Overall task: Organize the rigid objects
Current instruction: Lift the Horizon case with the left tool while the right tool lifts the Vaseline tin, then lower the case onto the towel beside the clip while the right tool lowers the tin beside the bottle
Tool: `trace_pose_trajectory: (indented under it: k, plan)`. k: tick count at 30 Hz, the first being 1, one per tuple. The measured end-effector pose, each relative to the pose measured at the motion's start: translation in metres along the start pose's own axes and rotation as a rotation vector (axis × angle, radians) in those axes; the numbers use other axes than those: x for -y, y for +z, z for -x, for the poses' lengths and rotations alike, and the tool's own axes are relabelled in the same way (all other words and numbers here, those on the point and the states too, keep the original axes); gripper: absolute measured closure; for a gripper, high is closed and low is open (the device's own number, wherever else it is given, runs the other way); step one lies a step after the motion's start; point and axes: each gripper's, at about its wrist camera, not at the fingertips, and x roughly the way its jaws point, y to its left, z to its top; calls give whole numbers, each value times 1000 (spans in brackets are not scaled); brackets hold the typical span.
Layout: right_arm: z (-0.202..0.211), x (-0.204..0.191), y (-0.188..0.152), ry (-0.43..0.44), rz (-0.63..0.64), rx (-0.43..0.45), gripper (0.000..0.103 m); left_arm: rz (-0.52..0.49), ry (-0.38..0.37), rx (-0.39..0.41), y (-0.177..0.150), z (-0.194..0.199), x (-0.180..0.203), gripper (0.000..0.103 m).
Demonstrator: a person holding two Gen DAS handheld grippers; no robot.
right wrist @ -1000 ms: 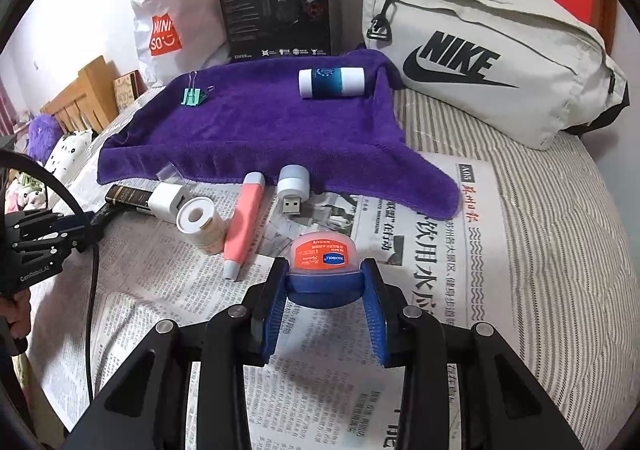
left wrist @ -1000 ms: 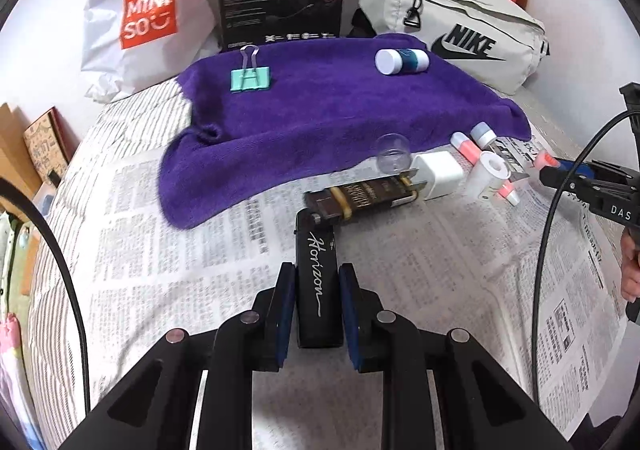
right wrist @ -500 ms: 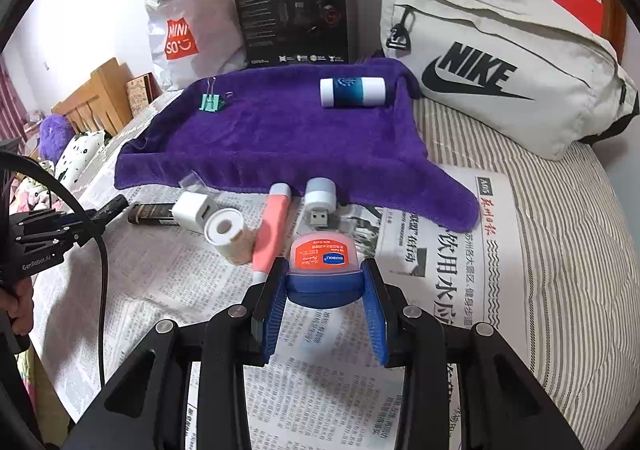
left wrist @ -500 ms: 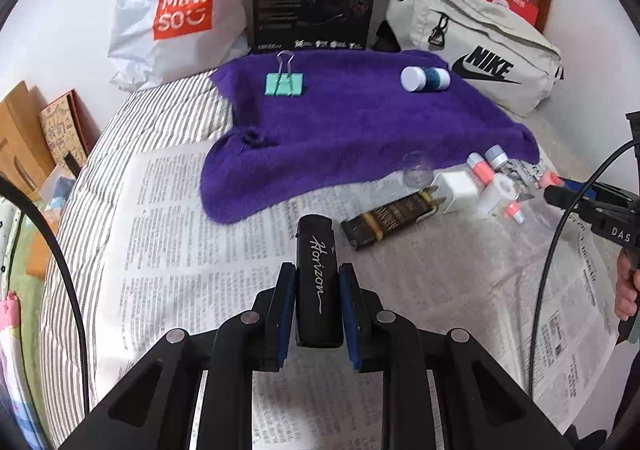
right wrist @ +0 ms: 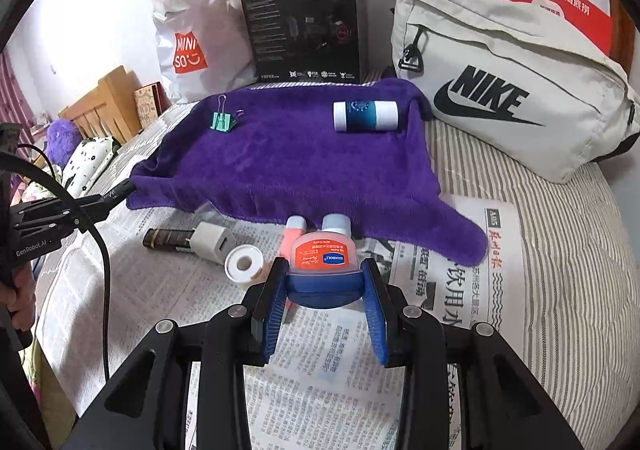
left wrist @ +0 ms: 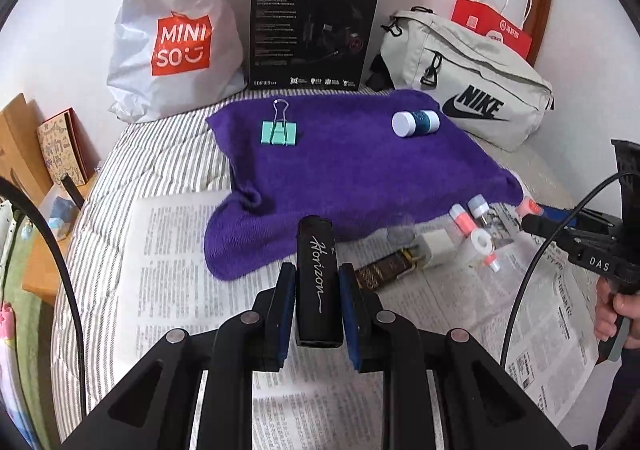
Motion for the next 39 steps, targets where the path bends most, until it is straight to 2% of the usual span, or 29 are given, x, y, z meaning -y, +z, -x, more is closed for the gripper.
trace_pose_trajectory:
  k: [23, 39]
  plan:
    - [-22, 8, 42, -1, -2, 0, 66, 4, -21, -9, 51, -33, -8, 82]
    - [-87, 27, 94, -28, 0, -46, 66, 41, -14, -66, 81, -90, -29, 82]
